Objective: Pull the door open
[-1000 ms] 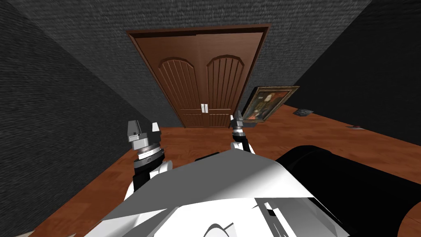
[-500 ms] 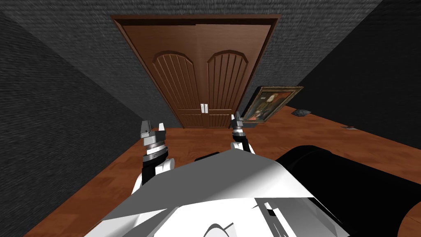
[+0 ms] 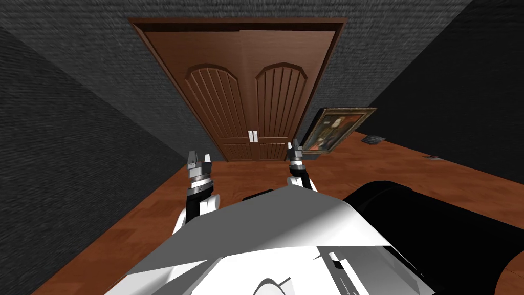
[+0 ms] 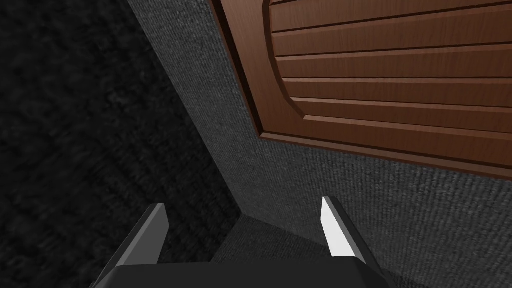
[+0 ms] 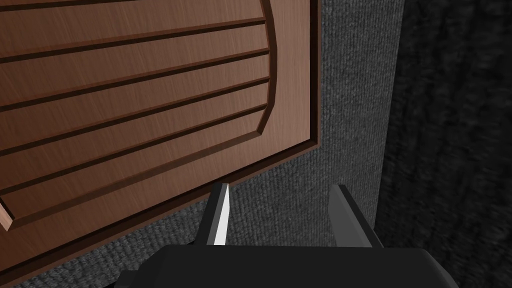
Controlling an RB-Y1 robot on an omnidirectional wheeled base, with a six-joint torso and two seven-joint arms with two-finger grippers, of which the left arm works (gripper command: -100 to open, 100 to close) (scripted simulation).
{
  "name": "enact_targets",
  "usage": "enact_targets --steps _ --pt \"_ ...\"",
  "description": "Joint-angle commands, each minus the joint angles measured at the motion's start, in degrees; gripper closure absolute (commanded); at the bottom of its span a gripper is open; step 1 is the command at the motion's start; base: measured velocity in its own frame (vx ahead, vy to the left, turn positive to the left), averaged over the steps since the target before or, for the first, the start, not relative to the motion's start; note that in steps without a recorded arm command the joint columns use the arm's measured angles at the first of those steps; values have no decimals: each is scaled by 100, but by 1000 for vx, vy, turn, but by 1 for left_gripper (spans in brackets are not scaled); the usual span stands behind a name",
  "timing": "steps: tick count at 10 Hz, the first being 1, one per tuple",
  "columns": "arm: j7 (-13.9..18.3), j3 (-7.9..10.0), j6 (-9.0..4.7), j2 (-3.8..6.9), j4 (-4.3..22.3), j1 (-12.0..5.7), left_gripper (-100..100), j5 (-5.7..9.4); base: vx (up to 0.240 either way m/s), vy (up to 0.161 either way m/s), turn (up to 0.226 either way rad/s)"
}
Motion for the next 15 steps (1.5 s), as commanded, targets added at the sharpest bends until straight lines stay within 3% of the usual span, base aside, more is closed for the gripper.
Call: enact_targets --steps 1,15 --pt "32 30 51 68 237 -153 -100 31 92 -23 -36" --pt "147 -20 391 360 2473 -1432 -100 167 101 -22 -43"
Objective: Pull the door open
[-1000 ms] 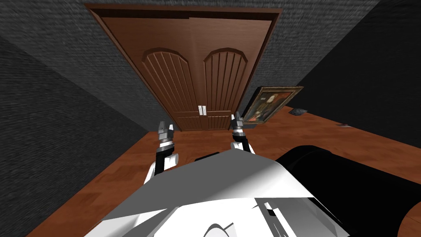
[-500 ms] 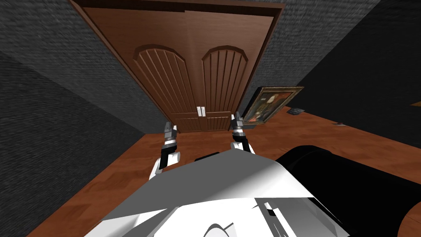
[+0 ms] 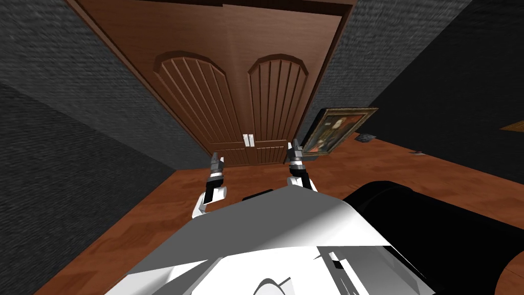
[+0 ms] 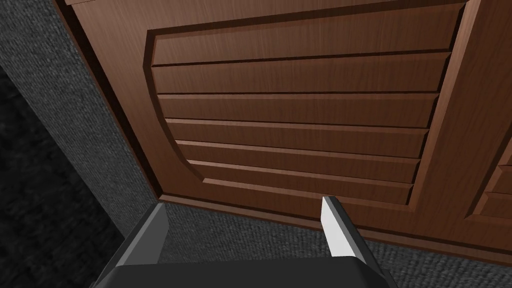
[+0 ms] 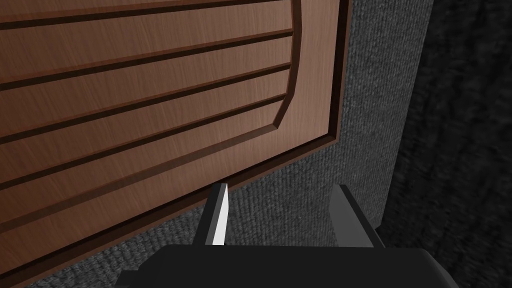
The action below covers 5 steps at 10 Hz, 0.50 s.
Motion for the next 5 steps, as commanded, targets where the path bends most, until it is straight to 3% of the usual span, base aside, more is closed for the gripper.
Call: enact_targets --steps 1,5 --pt "28 4 43 41 286 -172 -100 24 107 -27 -46" --pt "54 -9 119 81 819 -461 -100 55 82 -23 -32"
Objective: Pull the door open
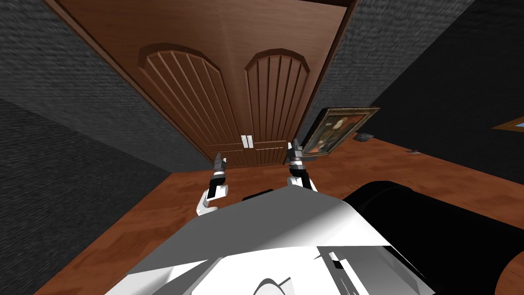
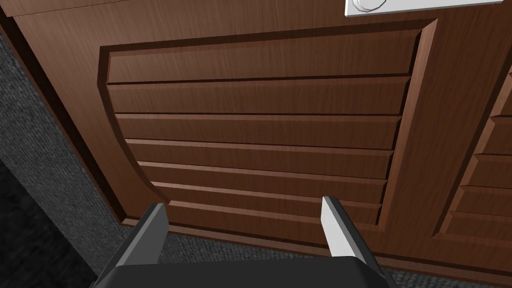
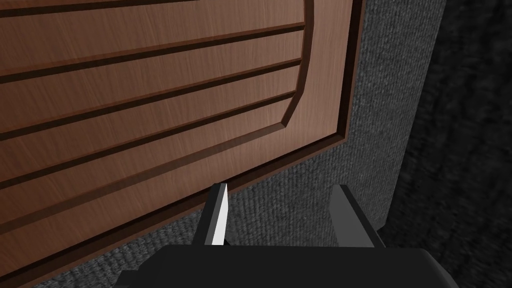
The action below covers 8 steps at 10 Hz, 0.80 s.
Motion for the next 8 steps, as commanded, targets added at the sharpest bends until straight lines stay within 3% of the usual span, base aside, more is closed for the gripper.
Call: enact_targets --steps 1,8 --pt "19 -6 50 23 240 -137 -100 17 64 -15 -48" --pt "74 -38 212 79 1327 -763 -100 81 106 -19 -45"
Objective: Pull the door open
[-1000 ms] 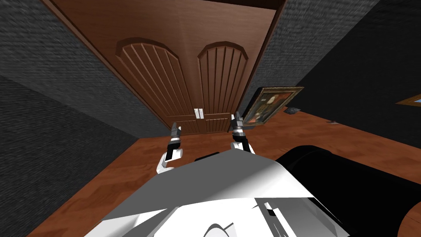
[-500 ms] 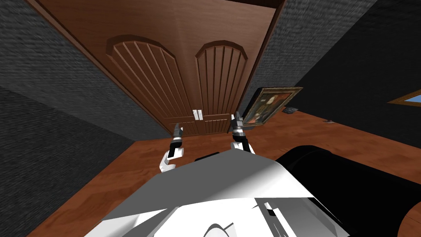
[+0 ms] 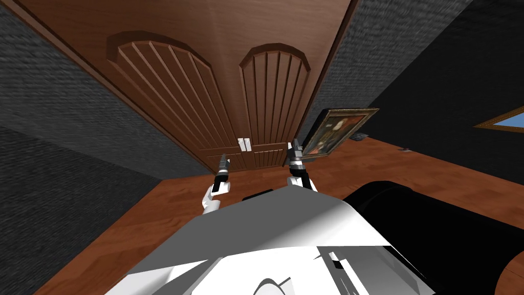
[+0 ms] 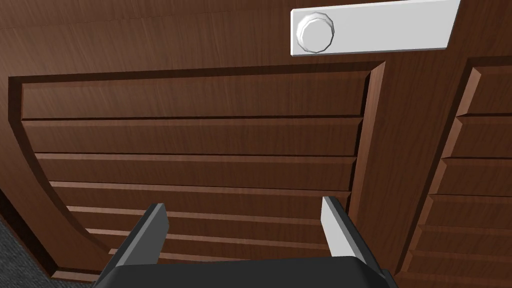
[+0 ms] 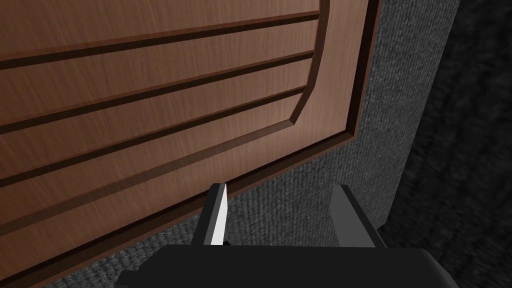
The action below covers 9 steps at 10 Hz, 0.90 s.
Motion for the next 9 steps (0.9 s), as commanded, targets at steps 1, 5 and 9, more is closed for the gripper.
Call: enact_targets --steps 1,5,9 --pt "12 -4 9 7 285 -150 -100 14 91 -24 -35" --pt "38 -23 85 21 794 -450 -100 44 100 -20 -41" --pt "70 -57 179 23 1427 -840 -100 79 133 -28 -56"
